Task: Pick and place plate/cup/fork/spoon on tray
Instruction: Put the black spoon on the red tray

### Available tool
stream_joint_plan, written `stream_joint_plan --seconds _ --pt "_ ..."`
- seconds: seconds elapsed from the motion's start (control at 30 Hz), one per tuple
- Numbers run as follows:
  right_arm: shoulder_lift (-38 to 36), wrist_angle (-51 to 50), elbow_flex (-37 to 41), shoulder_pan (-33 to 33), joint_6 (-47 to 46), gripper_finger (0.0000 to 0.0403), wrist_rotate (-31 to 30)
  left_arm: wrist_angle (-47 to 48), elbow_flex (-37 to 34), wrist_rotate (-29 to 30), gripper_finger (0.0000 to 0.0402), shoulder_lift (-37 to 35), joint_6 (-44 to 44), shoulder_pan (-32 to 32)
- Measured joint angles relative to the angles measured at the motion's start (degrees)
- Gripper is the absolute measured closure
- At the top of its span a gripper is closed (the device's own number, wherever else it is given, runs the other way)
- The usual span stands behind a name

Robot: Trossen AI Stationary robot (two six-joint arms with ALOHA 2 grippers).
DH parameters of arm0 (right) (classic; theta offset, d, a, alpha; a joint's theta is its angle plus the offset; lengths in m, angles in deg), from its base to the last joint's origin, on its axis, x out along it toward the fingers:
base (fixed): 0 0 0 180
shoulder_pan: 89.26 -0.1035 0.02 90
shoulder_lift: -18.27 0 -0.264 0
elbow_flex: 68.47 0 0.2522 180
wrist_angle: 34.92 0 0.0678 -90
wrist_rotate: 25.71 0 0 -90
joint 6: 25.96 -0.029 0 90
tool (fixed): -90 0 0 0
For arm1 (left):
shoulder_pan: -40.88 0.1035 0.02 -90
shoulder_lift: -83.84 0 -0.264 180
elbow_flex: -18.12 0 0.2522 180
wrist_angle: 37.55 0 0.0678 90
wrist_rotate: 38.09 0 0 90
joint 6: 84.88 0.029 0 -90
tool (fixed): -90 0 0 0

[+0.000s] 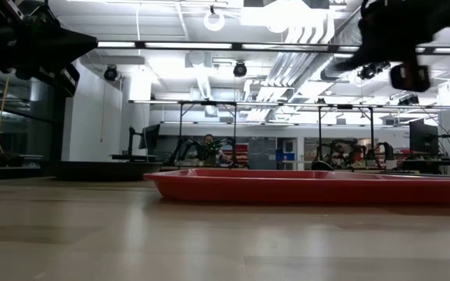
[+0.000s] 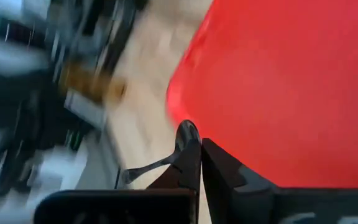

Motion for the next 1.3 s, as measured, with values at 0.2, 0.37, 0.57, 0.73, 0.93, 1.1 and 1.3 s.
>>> stream_joint_plan --seconds 0.2,0.37,0.57,0.73,0.93,1.1,1.3 --pt "6.29 9.49 0.0 7.08 -5.78 0.0403 -19.28 0.0 0.0 0.0 0.0398 0.01 -0.01 0.0" --pt "12.6 15.12 0.0 16.9 -8.24 0.0403 -22.34 0.02 0.0 0.0 0.0398 0.0 0.0 0.0" --pt "22.08 20.99 0.0 28.11 -9.09 0.0403 -16.17 0.02 0.02 0.0 0.0398 0.01 -0.01 0.0" --pt "30.61 29.05 0.0 32.82 -10.16 0.0403 -10.84 0.0 0.01 0.0 0.0398 0.01 0.0 0.0" --pt "37.81 31.97 0.0 34.75 -14.09 0.0403 -11.02 0.02 0.0 0.0 0.0398 0.01 0.0 0.0" --pt "42.41 34.84 -0.12 35.29 -15.22 0.0403 -10.86 0.0 0.02 0.0 0.0398 0.0 -0.02 0.0" --pt "47.42 34.18 -4.11 35.32 -13.24 0.0403 -10.71 0.02 0.02 0.0 0.0398 0.0 -0.02 0.0"
